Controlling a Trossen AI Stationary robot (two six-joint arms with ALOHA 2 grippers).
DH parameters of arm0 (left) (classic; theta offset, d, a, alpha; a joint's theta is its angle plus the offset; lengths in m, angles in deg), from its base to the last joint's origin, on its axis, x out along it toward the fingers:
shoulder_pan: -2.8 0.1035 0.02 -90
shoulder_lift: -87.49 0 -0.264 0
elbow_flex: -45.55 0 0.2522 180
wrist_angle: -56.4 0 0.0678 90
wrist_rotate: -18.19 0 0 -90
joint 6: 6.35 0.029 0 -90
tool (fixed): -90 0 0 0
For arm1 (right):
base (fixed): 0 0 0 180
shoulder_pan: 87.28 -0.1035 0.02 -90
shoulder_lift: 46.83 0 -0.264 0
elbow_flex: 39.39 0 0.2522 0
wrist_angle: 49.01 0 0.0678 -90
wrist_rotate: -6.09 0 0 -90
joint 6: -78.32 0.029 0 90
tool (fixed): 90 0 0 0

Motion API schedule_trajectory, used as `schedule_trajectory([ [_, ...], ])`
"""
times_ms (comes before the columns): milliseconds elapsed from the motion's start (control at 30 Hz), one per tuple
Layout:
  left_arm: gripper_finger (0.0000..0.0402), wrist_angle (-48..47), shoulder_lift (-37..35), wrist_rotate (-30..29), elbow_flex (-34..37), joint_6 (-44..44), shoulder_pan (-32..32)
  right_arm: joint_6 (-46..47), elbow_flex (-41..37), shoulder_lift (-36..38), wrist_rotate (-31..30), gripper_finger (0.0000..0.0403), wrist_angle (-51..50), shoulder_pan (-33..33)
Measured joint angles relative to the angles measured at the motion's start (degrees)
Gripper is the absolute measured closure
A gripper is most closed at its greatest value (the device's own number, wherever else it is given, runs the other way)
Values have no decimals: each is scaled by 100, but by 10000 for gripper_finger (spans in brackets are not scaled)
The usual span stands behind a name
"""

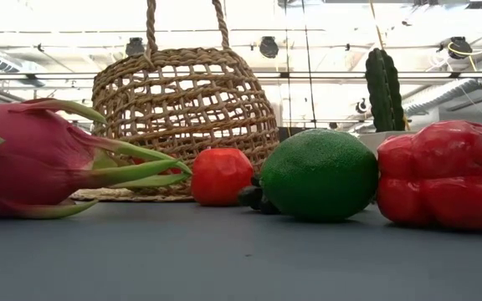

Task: Build produce basket
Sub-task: Put the red apple into the basket

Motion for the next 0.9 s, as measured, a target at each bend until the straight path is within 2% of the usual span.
schedule_trajectory([
  [433, 11, 302, 0, 9, 0, 192, -2, -155, 32, 194, 398, 33, -29, -12],
  [733, 11, 302, 0, 7, 0, 194, 26, -536, 81, 631, 350, 135, -114, -5],
  [900, 11, 299, 0, 16, 0, 212, 26, -672, 81, 897, 342, 176, -390, 61],
])
